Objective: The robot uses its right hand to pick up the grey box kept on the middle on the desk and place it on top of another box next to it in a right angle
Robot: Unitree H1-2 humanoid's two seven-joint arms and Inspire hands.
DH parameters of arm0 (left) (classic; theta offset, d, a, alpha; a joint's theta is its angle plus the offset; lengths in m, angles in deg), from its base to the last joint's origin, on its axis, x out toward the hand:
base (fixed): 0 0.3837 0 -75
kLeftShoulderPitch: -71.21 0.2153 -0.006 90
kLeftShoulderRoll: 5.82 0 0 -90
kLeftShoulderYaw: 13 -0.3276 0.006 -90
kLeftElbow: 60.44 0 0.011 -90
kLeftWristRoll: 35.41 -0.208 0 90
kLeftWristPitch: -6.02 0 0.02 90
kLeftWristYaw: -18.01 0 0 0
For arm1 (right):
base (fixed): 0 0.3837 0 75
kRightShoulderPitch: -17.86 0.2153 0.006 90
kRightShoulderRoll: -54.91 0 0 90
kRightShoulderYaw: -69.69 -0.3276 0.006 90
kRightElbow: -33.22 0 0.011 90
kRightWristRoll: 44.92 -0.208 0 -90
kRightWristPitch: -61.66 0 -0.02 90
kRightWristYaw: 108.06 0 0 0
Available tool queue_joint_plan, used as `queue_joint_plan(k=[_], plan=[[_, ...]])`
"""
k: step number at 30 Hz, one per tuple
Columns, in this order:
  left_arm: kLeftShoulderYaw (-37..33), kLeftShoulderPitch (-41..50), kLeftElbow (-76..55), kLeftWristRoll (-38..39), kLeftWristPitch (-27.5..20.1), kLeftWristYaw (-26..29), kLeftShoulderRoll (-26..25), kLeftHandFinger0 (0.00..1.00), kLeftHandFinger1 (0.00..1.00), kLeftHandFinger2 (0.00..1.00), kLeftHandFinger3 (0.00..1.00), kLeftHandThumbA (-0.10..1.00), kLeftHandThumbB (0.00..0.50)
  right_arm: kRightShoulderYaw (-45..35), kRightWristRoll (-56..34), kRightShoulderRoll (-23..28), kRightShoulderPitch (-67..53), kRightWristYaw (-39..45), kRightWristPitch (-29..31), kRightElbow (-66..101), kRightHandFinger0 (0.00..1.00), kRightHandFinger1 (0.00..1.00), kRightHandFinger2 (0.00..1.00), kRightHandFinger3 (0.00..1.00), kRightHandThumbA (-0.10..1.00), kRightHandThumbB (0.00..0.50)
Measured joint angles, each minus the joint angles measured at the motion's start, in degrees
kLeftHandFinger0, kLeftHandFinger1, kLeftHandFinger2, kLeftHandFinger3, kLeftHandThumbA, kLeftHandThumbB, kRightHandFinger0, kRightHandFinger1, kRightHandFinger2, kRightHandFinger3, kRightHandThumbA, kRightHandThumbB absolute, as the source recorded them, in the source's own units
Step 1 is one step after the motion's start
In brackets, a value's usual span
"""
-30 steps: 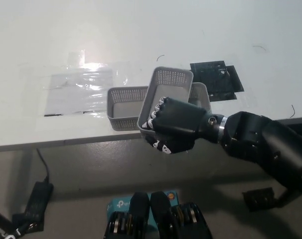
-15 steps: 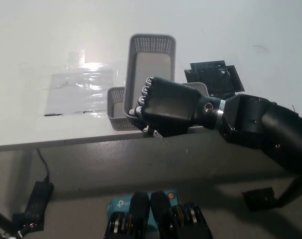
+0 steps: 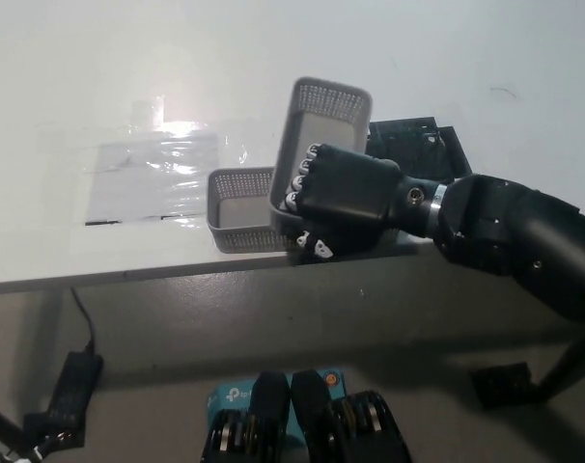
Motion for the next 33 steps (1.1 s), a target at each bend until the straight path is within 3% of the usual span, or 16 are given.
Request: queue_joint_plan(k=[2, 7, 10, 17, 20, 24, 27, 29, 31, 32, 33], plan=[[0.0, 0.0, 0.0, 0.0, 0.1, 0.0, 0.0, 0.01, 0.00, 0.00, 0.00, 0.94, 0.230, 0.0, -0.7, 0.0, 0.1, -0.1, 0.1, -1.7, 0.00, 0.00, 0.31, 0.32, -0.10, 0.191], [0.0, 0.0, 0.0, 0.0, 0.1, 0.0, 0.0, 0.01, 0.00, 0.00, 0.01, 0.95, 0.247, 0.2, -3.0, 0.0, 0.1, -0.4, 0.1, -4.1, 0.00, 0.00, 0.32, 0.34, -0.10, 0.172], [0.0, 0.0, 0.0, 0.0, 0.1, 0.0, 0.0, 0.06, 0.00, 0.00, 0.01, 0.96, 0.259, 0.6, -4.2, -0.2, 0.1, -0.8, 0.1, -4.9, 0.00, 0.00, 0.35, 0.37, -0.10, 0.161], [0.0, 0.0, 0.0, -0.1, 0.1, 0.0, 0.0, 0.07, 0.01, 0.01, 0.04, 0.98, 0.250, 2.6, -5.4, -0.8, 0.2, -4.2, 0.1, -6.5, 0.00, 0.00, 0.32, 0.36, -0.10, 0.208], [0.0, 0.0, 0.0, 0.0, 0.1, 0.0, 0.0, 0.03, 0.00, 0.00, 0.02, 0.98, 0.261, 2.9, -5.6, -1.0, 0.2, -5.3, 0.1, -6.9, 0.00, 0.00, 0.33, 0.36, -0.10, 0.198], [0.0, 0.0, 0.0, 0.0, 0.1, 0.0, 0.0, 0.06, 0.01, 0.00, 0.03, 0.96, 0.238, 3.4, -5.6, -1.3, 0.2, -6.2, 0.1, -6.8, 0.00, 0.00, 0.32, 0.34, -0.10, 0.206], [0.0, 0.0, 0.0, 0.0, 0.1, 0.0, 0.0, 0.04, 0.01, 0.01, 0.05, 0.99, 0.280, 3.5, -5.6, -1.4, 0.2, -6.4, 0.1, -6.5, 0.00, 0.00, 0.33, 0.34, -0.10, 0.231], [0.0, -0.1, 0.0, -0.1, 0.1, 0.0, 0.0, 0.03, 0.01, 0.01, 0.05, 0.97, 0.272, 3.5, -5.7, -1.4, 0.2, -6.2, 0.1, -6.4, 0.00, 0.00, 0.33, 0.35, -0.10, 0.225], [0.0, -0.1, 0.0, 0.0, 0.1, 0.0, 0.0, 0.04, 0.02, 0.01, 0.04, 0.98, 0.289, 3.5, -6.0, -1.4, 0.2, -5.8, 0.1, -6.4, 0.00, 0.00, 0.37, 0.38, -0.10, 0.257], [0.0, -0.1, 0.0, 0.0, 0.1, 0.0, 0.0, 0.05, 0.01, 0.00, 0.04, 0.99, 0.301, 3.5, -6.1, -1.4, 0.2, -5.7, 0.1, -6.4, 0.00, 0.01, 0.40, 0.43, -0.10, 0.226], [0.0, -0.2, 0.0, 0.0, 0.1, 0.0, 0.0, 0.07, 0.01, 0.00, 0.04, 1.00, 0.297, 3.5, -6.4, -1.4, 0.2, -5.3, 0.1, -6.4, 0.00, 0.02, 0.45, 0.47, -0.10, 0.155]])
